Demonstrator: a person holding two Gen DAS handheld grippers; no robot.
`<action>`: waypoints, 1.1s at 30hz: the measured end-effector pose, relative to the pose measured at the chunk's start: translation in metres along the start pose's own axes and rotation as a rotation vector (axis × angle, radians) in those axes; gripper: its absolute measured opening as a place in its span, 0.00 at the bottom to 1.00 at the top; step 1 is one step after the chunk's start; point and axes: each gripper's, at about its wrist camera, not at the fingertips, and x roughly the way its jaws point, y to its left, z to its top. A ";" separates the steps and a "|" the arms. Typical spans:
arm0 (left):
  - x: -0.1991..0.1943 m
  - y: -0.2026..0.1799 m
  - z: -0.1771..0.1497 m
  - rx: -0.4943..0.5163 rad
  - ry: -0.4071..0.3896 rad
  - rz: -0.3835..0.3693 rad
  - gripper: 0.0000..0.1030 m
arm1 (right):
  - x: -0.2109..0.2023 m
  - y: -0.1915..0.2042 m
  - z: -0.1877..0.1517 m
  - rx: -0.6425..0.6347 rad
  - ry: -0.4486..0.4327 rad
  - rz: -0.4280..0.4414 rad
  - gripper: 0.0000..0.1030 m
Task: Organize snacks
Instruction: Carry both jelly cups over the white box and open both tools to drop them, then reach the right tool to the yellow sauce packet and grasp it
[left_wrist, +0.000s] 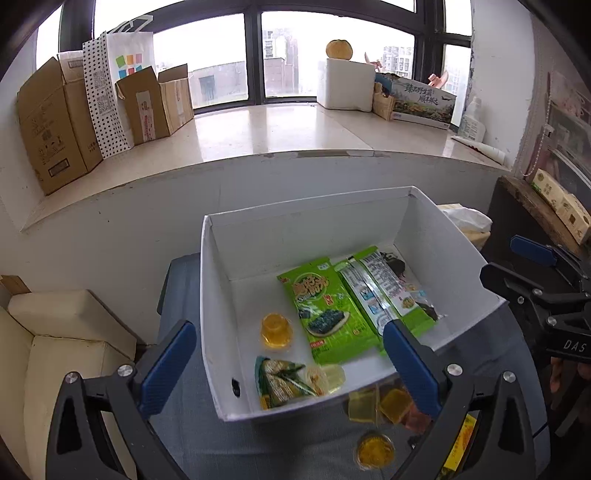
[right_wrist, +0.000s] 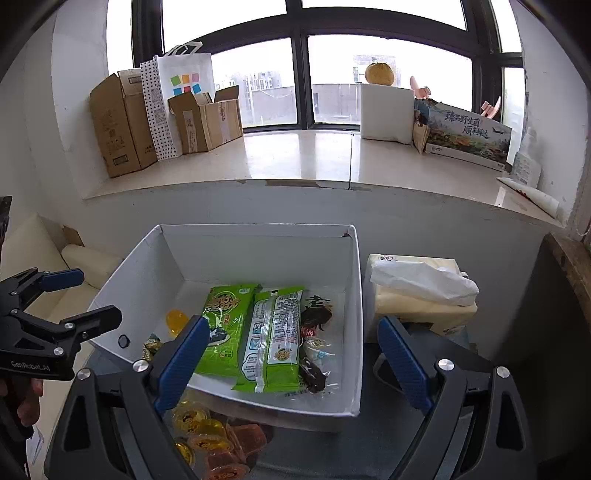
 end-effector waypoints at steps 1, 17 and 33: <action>-0.005 -0.001 -0.004 -0.001 -0.004 -0.005 1.00 | -0.007 0.001 -0.003 -0.002 -0.009 0.007 0.93; -0.087 -0.049 -0.113 0.029 -0.049 -0.060 1.00 | -0.080 0.010 -0.119 -0.052 0.039 0.135 0.93; -0.103 -0.074 -0.162 0.027 -0.001 -0.114 1.00 | -0.052 -0.026 -0.206 -0.048 0.229 0.304 0.93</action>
